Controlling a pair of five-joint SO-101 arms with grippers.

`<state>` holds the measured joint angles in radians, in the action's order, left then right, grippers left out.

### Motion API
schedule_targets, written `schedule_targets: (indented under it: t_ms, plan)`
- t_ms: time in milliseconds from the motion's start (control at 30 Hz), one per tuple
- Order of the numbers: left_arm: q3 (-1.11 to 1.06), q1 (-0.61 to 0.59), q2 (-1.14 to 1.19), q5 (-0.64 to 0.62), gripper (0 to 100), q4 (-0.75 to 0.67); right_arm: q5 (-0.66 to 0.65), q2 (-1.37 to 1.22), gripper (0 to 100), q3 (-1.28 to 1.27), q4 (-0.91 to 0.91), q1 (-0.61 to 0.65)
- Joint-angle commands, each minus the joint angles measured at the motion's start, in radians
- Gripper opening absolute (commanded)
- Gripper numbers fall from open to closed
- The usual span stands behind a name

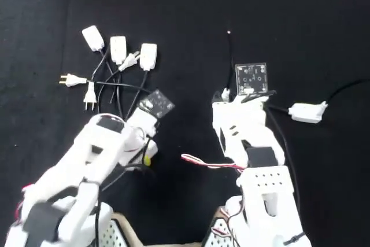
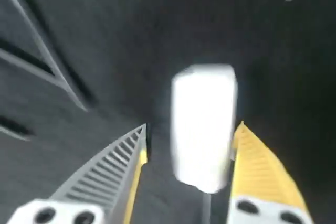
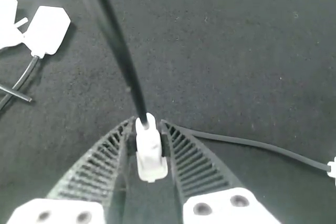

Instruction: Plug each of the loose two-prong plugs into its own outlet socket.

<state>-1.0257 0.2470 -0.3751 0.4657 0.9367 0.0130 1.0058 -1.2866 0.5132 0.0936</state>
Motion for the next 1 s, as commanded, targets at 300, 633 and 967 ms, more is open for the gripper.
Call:
schedule_targets:
  t_ms: [300, 633, 967]
  plan:
    - [0.087, 0.038, 0.092, -0.023, 17, 0.017, -0.009, 0.019, 1.4, 0.008, -0.021, -0.009]
    - [0.067, 0.039, -0.021, -0.080, 5, 0.020, -0.009, 0.019, 1.4, 0.008, -0.023, -0.012]
    - [0.102, -0.013, -0.121, 0.048, 4, 0.101, -0.011, 0.021, 1.4, 0.008, -0.023, -0.014]
